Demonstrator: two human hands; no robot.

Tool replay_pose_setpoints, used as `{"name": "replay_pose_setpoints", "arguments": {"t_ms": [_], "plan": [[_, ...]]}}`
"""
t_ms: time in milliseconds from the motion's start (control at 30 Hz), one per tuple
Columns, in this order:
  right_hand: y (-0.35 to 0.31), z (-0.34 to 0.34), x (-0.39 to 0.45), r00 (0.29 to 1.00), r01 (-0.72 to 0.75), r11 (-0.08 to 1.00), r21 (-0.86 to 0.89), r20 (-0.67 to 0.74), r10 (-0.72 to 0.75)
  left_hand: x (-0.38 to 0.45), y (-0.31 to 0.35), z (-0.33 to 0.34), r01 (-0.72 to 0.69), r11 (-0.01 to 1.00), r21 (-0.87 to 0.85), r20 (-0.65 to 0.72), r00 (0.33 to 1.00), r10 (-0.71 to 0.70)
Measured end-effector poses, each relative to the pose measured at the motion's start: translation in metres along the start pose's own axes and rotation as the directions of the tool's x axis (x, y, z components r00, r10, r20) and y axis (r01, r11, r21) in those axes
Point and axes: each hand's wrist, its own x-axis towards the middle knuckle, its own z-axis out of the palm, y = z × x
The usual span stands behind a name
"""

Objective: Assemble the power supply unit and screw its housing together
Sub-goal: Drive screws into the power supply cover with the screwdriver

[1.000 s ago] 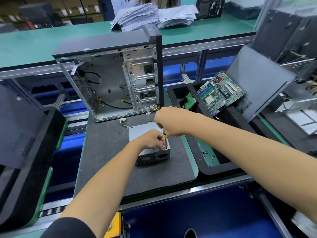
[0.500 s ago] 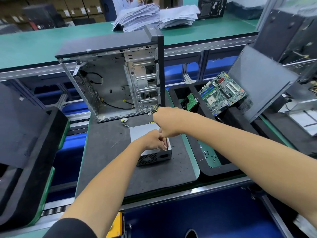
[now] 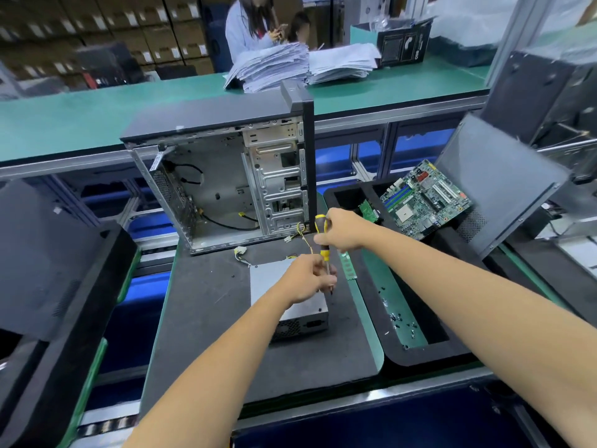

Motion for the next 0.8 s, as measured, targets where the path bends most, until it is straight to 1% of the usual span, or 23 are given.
{"name": "replay_pose_setpoints", "arguments": {"t_ms": [67, 100, 167, 200, 233, 267, 300, 333, 367, 400, 433, 467, 500, 533, 633, 733, 800], "plan": [[0.009, 0.003, 0.01, 0.997, -0.07, 0.997, 0.008, 0.021, 0.07, 0.012, 0.008, 0.008, 0.06, 0.998, -0.016, -0.052, 0.997, -0.061], [0.015, 0.005, 0.015, 0.995, -0.097, 0.995, 0.018, 0.016, 0.097, 0.019, 0.01, 0.013, 0.095, 0.995, 0.012, -0.073, 0.993, -0.094], [0.026, 0.011, 0.025, 0.991, -0.132, 0.991, 0.035, 0.014, 0.132, 0.032, 0.012, 0.023, 0.153, 0.976, 0.156, -0.163, 0.978, -0.127], [0.031, 0.014, 0.029, 0.989, -0.145, 0.989, 0.021, 0.025, 0.144, 0.037, 0.012, 0.027, 0.17, 0.949, 0.266, -0.236, 0.966, -0.107], [0.036, 0.019, 0.033, 0.989, -0.145, 0.989, -0.005, 0.03, 0.145, 0.041, 0.011, 0.03, 0.181, 0.901, 0.394, -0.309, 0.949, -0.056], [0.042, 0.024, 0.038, 0.989, -0.145, 0.988, -0.05, 0.036, 0.147, 0.044, 0.008, 0.033, 0.185, 0.824, 0.536, -0.357, 0.934, 0.022], [0.049, 0.031, 0.042, 0.989, -0.141, 0.987, -0.075, 0.039, 0.144, 0.048, 0.004, 0.035, 0.184, 0.722, 0.667, -0.368, 0.924, 0.105], [0.054, 0.037, 0.045, 0.987, -0.143, 0.987, -0.079, 0.063, 0.148, 0.052, 0.0, 0.037, 0.179, 0.618, 0.766, -0.345, 0.925, 0.16], [0.06, 0.045, 0.048, 0.985, -0.13, 0.985, -0.111, 0.102, 0.142, 0.057, -0.003, 0.039, 0.163, 0.54, 0.826, -0.303, 0.936, 0.181], [0.064, 0.051, 0.051, 0.98, -0.111, 0.982, -0.15, 0.145, 0.133, 0.061, -0.006, 0.041, 0.142, 0.488, 0.861, -0.255, 0.951, 0.173], [0.068, 0.056, 0.053, 0.975, -0.096, 0.981, -0.166, 0.183, 0.127, 0.066, -0.008, 0.042, 0.123, 0.458, 0.88, -0.216, 0.964, 0.157], [0.072, 0.062, 0.056, 0.968, -0.067, 0.976, -0.207, 0.224, 0.114, 0.071, -0.011, 0.043, 0.108, 0.438, 0.892, -0.183, 0.974, 0.133], [0.076, 0.066, 0.057, 0.956, -0.081, 0.975, -0.209, 0.262, 0.135, 0.076, -0.013, 0.044, 0.096, 0.423, 0.901, -0.153, 0.983, 0.104], [0.081, 0.072, 0.061, 0.945, -0.056, 0.967, -0.248, 0.301, 0.132, 0.081, -0.016, 0.044, 0.086, 0.406, 0.91, -0.125, 0.99, 0.069], [0.092, 0.086, 0.068, 0.928, 0.04, 0.954, -0.297, 0.366, 0.075, 0.09, -0.024, 0.044, 0.079, 0.325, 0.943, -0.074, 0.997, -0.028], [0.096, 0.092, 0.071, 0.934, 0.043, 0.96, -0.276, 0.352, 0.059, 0.091, -0.027, 0.047, 0.101, 0.305, 0.947, -0.093, 0.995, -0.042], [0.098, 0.093, 0.073, 0.937, 0.007, 0.963, -0.27, 0.339, 0.088, 0.091, -0.028, 0.049, 0.11, 0.292, 0.95, -0.106, 0.994, -0.03]]}}
